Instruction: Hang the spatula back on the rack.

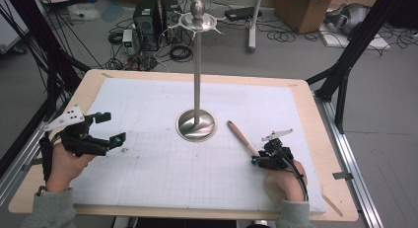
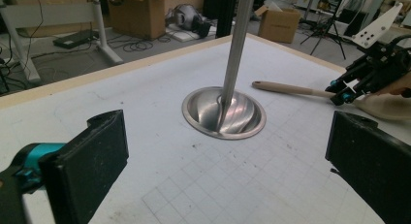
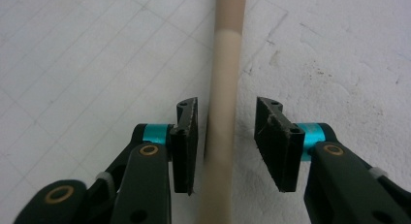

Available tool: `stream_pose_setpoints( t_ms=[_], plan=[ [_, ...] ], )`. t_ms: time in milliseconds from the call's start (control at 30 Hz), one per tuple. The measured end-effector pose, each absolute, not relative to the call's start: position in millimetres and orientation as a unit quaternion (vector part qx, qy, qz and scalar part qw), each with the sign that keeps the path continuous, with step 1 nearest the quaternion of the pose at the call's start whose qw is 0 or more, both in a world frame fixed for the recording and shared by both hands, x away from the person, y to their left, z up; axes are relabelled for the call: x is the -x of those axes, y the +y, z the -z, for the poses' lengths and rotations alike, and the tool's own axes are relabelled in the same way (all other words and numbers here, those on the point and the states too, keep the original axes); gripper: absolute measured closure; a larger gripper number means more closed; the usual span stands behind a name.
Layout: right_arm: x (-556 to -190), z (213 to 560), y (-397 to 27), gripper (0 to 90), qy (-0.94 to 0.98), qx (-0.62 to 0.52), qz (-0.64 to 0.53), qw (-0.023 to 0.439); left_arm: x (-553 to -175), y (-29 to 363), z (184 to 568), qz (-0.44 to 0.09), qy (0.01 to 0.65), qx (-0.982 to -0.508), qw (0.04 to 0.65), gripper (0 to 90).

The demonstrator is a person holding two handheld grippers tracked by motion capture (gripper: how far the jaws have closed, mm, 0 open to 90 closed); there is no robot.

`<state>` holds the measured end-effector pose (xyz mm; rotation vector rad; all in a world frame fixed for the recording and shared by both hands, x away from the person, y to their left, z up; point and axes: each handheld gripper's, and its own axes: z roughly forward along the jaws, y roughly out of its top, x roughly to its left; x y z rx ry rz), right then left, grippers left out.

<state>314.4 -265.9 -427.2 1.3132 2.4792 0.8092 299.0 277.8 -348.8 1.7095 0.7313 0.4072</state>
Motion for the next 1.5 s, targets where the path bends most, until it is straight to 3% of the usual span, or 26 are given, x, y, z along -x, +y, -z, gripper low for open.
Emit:
stream_pose_setpoints(
  t_ms=[433,600,1500],
  plan=[
    [-312.5,427.0,-267.5,67.3,0.843,-0.449,-0.275,0.108,-299.3,277.2,349.3,-0.176,0.315,-0.732,0.578,2.1],
    [-312.1,426.7,-267.0,74.6,0.846,-0.445,-0.275,0.106,-299.4,277.6,349.3,-0.177,0.315,-0.732,0.577,2.1],
    [-308.3,420.8,-269.1,78.6,0.853,-0.420,-0.288,0.115,-300.2,277.2,350.3,-0.178,0.318,-0.733,0.575,2.1]
  ],
)
